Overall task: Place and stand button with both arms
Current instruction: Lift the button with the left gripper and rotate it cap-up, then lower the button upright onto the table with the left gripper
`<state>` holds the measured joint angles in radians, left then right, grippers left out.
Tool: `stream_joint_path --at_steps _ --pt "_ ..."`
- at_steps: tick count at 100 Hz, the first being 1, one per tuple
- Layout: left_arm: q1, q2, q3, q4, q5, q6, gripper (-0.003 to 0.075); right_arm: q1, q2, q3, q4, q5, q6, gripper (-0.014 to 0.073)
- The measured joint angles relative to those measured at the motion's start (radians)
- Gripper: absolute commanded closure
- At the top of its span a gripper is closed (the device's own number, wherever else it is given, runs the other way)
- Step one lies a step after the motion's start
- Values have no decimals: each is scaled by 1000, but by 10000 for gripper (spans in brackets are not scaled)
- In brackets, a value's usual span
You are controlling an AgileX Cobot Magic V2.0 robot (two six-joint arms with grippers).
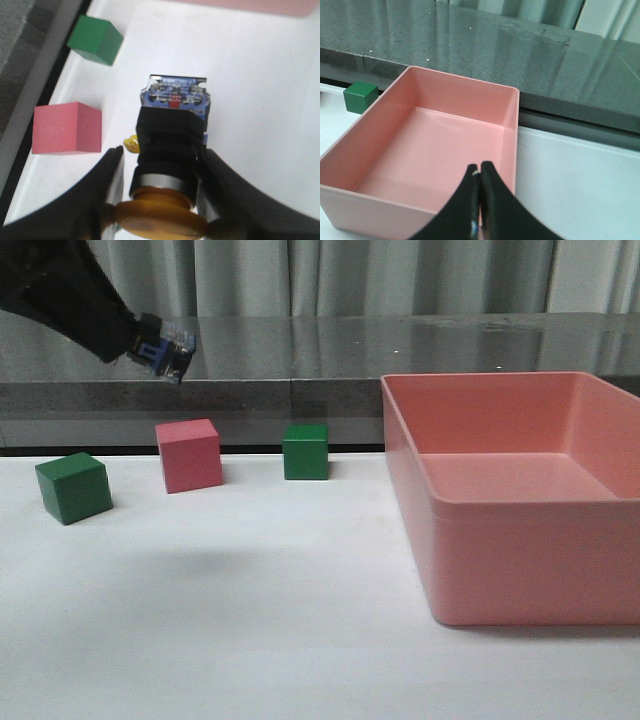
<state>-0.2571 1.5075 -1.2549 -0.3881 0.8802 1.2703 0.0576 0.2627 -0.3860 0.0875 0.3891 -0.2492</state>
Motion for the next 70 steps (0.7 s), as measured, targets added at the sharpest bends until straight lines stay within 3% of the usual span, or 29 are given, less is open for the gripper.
stream_joint_path --at_steps 13,27,49,70 --pt "-90 49 -96 281 52 -215 739 0 0 0 0 0 0 655" --pt "-173 119 -143 529 84 -347 739 0 0 0 0 0 0 655" --pt "-307 255 -156 850 170 -397 739 0 0 0 0 1 0 655" --pt "-400 365 -156 991 218 -400 739 0 0 0 0 2 0 655"
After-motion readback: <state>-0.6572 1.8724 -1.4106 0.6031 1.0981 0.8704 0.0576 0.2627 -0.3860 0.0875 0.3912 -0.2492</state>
